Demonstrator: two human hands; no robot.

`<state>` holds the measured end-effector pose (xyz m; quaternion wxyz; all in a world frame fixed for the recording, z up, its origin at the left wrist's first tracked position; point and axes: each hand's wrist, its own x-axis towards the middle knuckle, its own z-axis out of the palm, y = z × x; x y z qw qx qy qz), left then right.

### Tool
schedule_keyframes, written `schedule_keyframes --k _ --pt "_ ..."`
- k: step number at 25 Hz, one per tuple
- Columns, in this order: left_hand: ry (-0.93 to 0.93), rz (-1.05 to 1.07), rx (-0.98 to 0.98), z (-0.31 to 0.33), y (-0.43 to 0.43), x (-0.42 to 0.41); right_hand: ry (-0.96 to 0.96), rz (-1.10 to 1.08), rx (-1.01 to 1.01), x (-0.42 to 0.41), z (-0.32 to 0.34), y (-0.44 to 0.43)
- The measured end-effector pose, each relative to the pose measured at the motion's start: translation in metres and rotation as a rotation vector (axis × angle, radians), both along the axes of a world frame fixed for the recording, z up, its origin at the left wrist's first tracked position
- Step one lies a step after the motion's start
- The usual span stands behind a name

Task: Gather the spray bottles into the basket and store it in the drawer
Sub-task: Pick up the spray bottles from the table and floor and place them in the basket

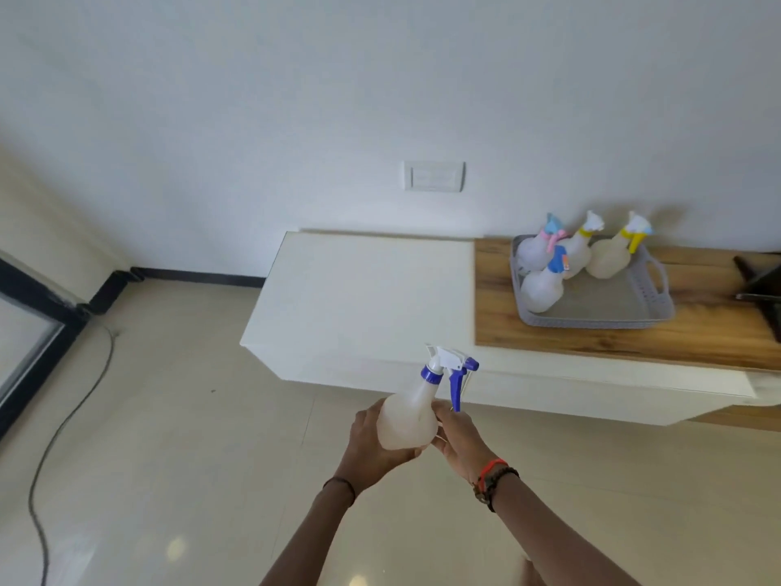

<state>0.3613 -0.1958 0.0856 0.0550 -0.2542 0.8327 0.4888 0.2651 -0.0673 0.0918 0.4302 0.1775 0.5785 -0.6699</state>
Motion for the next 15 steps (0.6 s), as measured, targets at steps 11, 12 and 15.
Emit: schedule_keyframes --k 11,12,15 --pt "-0.013 -0.064 0.054 0.01 0.125 -0.113 0.047 -0.157 0.082 -0.097 0.002 0.132" --pt "-0.011 -0.066 0.032 0.01 0.138 -0.125 0.053 -0.16 0.087 -0.11 0.003 0.145" --pt "-0.014 -0.074 -0.009 0.014 0.175 -0.164 0.083 -0.169 0.103 -0.147 0.009 0.182"
